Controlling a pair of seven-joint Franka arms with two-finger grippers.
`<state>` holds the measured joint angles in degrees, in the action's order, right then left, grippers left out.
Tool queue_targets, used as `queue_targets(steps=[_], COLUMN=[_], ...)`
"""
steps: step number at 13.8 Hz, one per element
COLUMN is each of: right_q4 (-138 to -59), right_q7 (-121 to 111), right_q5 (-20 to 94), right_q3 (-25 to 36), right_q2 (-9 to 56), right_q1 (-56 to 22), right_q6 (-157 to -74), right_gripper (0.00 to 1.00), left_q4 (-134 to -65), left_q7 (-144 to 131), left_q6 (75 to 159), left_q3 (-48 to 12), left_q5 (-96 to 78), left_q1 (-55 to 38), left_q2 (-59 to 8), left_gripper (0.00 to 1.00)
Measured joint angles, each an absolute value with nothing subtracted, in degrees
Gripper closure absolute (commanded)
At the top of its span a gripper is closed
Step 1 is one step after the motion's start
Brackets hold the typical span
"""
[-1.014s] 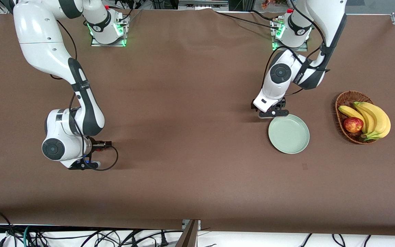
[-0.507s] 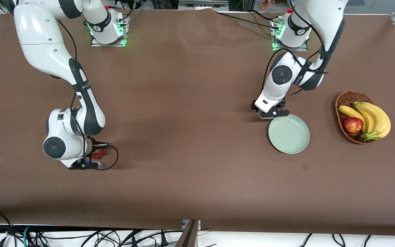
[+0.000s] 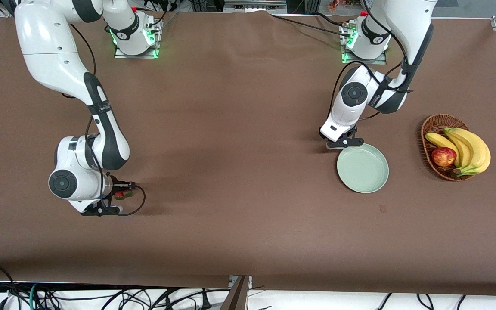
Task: Collect all strawberries into plate
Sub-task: 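Grasp the strawberry with the left gripper while the right gripper returns, then place the strawberry on the plate while the right gripper grasps another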
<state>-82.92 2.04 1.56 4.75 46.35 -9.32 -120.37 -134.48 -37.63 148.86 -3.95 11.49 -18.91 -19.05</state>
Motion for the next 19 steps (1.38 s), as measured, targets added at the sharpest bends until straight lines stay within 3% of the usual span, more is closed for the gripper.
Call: queue_targets(steps=[4, 9, 11, 16, 17, 19], right_q4=[-82.92, -82.92, -82.92, -83.2, -83.24, -83.25], right_q7=[0.83, -5.89, -7.61, -9.48, -9.56, -9.71], right_q5=[1.56, 1.56, 1.56, 1.56, 1.56, 1.56], right_q3=[4.78, 4.95, 4.95, 4.94, 4.92, 4.89], right_q2=[46.08, 46.08, 46.08, 46.19, 46.36, 46.93], right_q1=[-9.2, -6.49, -5.69, -5.33, -5.34, -5.35], right_q6=[-121.78, -123.51, -123.83, -125.28, -125.56, -126.16], right_gripper=[0.01, 0.01, 0.01, 0.01, 0.01, 0.01], left_q4=[-132.69, -118.09, -113.65, -108.49, -108.25, -108.25], left_q7=[-37.62, -37.62, -35.86, -15.92, -11.9, -6.33], left_q6=[146.07, 122.31, 117.82, 117.67, 118.42, 119.66], left_q3=[-4.01, -4.67, -4.55, -3.78, -3.79, -3.84], left_q5=[11.49, 11.49, 11.49, 11.54, 11.54, 11.54], left_q1=[-18.91, -19.25, -19.27, -12.22, -10.82, -9.66], left_q2=[-18.7, -18.02, -19.15, -23.92, -24.47, -25.89], left_gripper=[0.81, 0.81, 0.81, 0.78, 0.69, 0.68])
